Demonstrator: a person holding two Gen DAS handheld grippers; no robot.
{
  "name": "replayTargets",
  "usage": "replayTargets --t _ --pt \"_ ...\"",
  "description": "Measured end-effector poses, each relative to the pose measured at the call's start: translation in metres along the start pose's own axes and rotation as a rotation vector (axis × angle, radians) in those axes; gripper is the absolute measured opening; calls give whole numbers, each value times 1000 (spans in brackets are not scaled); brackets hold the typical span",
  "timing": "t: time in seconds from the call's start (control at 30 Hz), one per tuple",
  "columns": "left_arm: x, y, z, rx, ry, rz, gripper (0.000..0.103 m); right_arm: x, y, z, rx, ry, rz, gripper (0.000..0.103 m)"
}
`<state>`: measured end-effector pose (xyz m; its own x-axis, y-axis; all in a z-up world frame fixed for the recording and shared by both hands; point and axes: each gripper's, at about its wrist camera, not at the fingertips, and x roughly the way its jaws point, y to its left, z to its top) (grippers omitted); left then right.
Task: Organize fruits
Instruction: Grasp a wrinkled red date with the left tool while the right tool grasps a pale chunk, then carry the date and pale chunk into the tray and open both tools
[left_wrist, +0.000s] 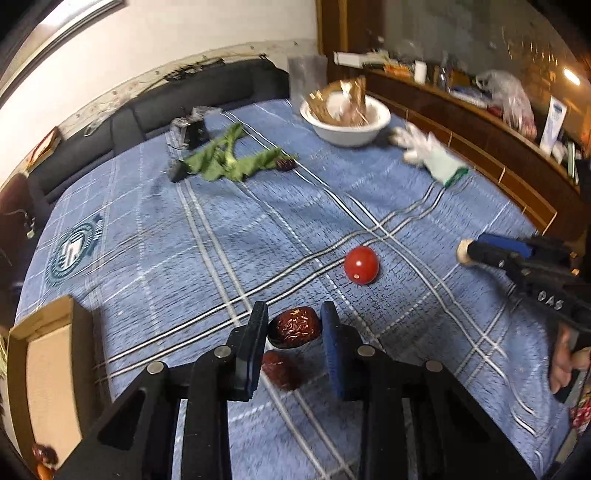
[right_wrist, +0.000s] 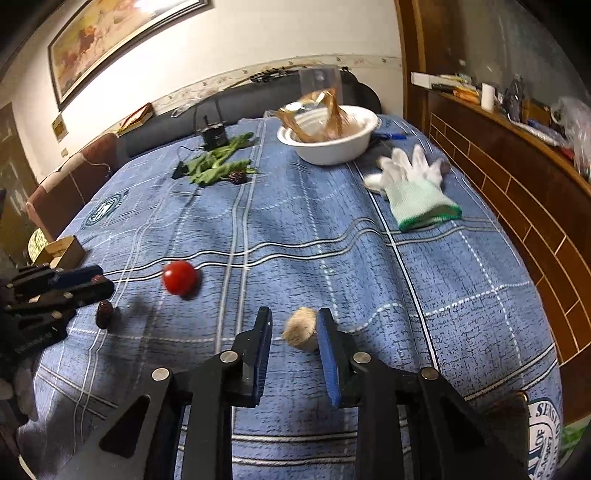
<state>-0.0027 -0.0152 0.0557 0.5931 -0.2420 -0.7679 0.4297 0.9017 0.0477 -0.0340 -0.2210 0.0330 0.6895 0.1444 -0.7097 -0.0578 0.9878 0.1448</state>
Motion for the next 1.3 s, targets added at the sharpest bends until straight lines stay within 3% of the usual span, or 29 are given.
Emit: replayTargets --t 0.13,0.37,0.57,0.7,0.77,0.93,1.13,1.3 --pt "-26 13 -9 -54 -37 -1 28 -5 7 -3 -27 0 -6 23" --pt "-52 39 -30 -161 -67 4 28 6 0 -6 -48 29 -89 26" --pt "-71 66 -52 -279 -88 1 28 18 -15 -6 -14 44 -135 33" --pt "-78 83 -63 -353 -98 0 28 22 -31 -4 56 66 -81 28" --pt "-83 90 -69 -379 -103 2 28 20 -32 -5 64 66 -73 18" --pt "-96 114 -79 -426 -113 32 28 7 -14 -4 37 45 -35 17" --pt "-110 156 -92 -503 -120 71 28 -16 46 9 -53 9 99 17" --pt "-112 193 -91 -537 -90 126 28 -17 128 23 -152 43 314 18"
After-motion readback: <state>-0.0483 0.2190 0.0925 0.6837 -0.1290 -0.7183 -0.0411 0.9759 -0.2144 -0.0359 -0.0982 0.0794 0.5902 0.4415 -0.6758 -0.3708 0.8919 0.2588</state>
